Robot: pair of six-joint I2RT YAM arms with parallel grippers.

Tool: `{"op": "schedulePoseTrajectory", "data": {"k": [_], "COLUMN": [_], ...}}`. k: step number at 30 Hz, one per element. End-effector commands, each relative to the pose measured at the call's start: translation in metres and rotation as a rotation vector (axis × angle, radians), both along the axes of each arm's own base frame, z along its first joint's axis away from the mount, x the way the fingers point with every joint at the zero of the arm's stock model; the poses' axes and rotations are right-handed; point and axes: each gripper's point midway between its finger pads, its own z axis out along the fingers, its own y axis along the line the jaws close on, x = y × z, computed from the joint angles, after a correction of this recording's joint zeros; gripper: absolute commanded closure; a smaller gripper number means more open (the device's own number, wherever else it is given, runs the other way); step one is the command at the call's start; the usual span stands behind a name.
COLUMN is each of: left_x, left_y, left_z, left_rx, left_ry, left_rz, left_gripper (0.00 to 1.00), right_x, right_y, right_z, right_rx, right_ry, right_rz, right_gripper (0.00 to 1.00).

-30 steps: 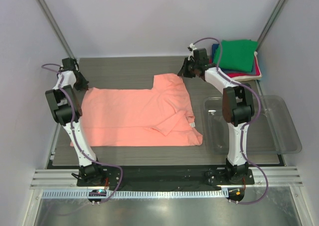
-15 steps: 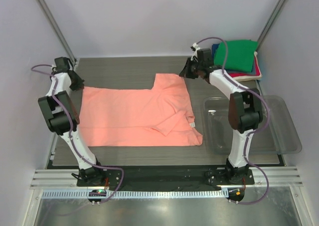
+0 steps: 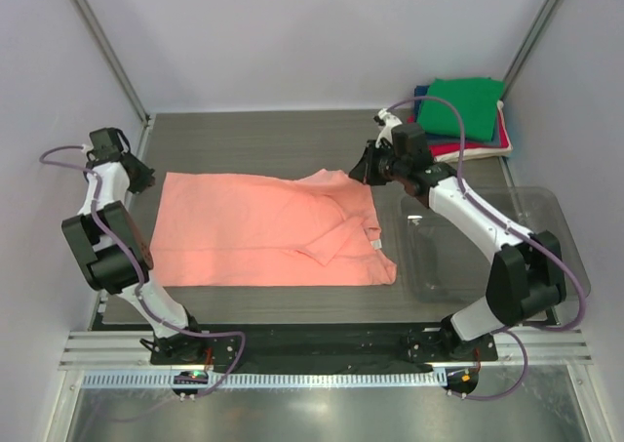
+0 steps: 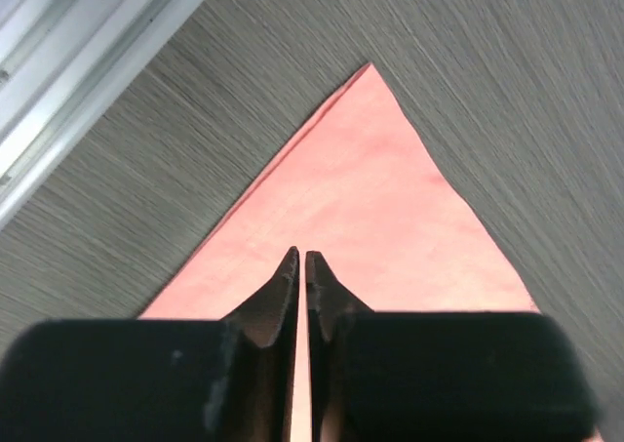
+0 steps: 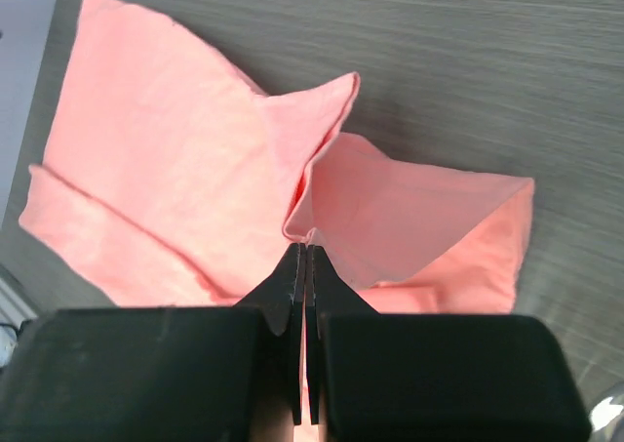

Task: Fold and stack the t-shirts
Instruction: Fold the tshirt

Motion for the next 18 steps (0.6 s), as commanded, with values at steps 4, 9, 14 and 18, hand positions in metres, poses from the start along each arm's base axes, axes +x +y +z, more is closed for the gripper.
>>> {"op": "schedulePoseTrajectory", "data": {"k": [4,9,14,18], "left_x": [0.036,0.062,0.093,0.104], "left_y": [-0.011,-0.019,-0.024,-0.016], "left_z": [0.004,-0.031,-0.045,-0.059], "left_rx": [-0.026,-0.025,0.003,0.049], "left_ry": [-0.070,0.012,0.057,0.110], "left_rz": [-0.073,-0.088,-0.097,-0.054], "left_gripper": [0.70,0.51,0.50,0.52], "right_x": [-0.026,-0.022,-0.018,-0.018], "right_y": [0.008,0.011,0.014,0.014], "right_z": [0.012,0.008,0.009,0.008], "right_rx": [-0.009,-0.023,-0.031,-0.032], "right_ry": [-0.055,-0.054,-0.059,-0.057], "right_rz": [0.026,0.035,0.048,0.053], "right_gripper": [0.99,0.99,0.99,0.99]}}
